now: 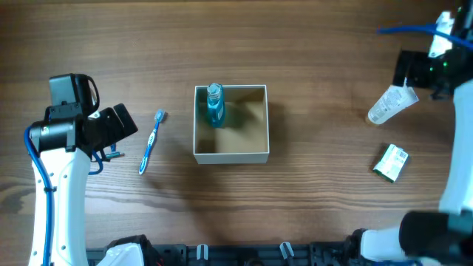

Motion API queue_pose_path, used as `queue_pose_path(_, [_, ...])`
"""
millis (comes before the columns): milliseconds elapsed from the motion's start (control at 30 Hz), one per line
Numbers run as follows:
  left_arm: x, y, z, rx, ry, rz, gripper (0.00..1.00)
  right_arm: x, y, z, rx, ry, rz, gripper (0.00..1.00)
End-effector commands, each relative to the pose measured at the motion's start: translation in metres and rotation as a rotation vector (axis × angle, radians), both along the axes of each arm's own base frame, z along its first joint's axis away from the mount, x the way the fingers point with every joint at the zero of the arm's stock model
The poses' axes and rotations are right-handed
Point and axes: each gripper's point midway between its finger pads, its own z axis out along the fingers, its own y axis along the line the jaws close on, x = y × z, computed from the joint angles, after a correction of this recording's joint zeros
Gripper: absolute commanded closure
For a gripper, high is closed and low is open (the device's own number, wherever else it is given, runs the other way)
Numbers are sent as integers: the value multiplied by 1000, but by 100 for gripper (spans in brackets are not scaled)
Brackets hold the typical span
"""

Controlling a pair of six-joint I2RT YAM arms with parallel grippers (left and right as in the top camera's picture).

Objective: Pack container
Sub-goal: 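Grasp the white Pantene tube with the right gripper and place it in the box, then open the right gripper and withdraw it to the right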

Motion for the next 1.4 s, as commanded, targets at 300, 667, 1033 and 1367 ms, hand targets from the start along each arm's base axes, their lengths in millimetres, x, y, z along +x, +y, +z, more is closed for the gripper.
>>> queue_pose_path(300, [3, 4, 6, 15, -19, 22, 0, 23, 7, -93, 132, 209, 56, 73])
queue_pose_path(667, [3, 4, 7, 15, -19, 22, 0, 22, 43, -25, 198, 49, 53, 96])
queue_pose_path(1033, [3, 4, 7, 15, -19, 22, 0, -33, 291, 76, 276, -222, 399, 96])
queue_pose_path(1367, [3, 4, 6, 15, -19, 22, 0, 28, 338, -39, 235, -25, 348, 96])
